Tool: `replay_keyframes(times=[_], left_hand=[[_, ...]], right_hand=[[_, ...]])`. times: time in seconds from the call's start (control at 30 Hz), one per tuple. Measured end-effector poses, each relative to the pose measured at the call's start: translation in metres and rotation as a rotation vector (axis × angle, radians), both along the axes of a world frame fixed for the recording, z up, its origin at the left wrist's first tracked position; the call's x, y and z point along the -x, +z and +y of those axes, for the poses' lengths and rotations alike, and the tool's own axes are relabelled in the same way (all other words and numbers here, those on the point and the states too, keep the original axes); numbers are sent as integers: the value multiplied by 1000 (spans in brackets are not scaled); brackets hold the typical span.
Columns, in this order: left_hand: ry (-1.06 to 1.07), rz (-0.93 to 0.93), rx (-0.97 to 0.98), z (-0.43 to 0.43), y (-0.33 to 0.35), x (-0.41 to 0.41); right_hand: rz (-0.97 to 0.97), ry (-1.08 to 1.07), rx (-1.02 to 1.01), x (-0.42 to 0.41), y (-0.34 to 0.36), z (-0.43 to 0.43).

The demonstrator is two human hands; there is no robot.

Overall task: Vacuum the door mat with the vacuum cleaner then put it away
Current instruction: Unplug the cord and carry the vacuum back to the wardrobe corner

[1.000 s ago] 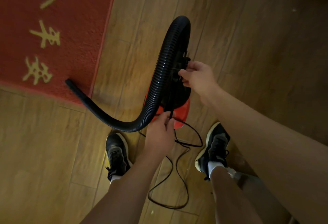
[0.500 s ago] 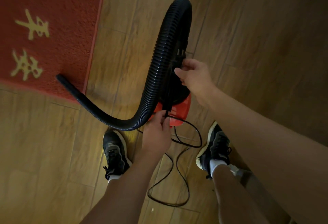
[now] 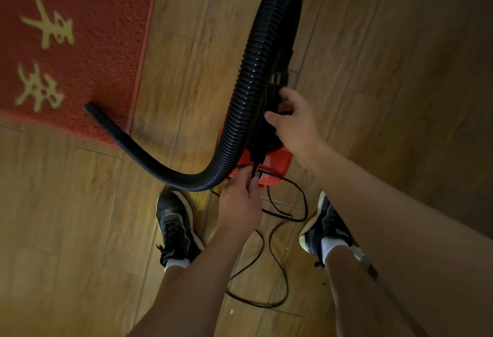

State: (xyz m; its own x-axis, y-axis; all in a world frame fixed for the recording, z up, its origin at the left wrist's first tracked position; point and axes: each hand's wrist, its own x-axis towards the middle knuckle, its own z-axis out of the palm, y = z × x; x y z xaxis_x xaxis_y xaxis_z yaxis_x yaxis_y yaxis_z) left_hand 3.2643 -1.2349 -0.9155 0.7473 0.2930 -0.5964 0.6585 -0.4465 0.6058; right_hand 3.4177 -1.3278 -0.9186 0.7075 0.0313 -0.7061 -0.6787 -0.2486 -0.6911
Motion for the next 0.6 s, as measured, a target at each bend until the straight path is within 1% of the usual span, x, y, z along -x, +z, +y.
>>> replay_keyframes(times=[0.17,0.27,0.43,0.6], left_hand=[[2,33,7,0,1,2],[10,20,25,0,7,2],[7,-22,54,2,24,12],[-7,-54,84,8,50,13]], right_hand=[[-57,24,-6,6,1,-1],[-92,11,14,6,0,0],[-2,-72,56,9,-3,2],[32,-15,89,11,-7,5]])
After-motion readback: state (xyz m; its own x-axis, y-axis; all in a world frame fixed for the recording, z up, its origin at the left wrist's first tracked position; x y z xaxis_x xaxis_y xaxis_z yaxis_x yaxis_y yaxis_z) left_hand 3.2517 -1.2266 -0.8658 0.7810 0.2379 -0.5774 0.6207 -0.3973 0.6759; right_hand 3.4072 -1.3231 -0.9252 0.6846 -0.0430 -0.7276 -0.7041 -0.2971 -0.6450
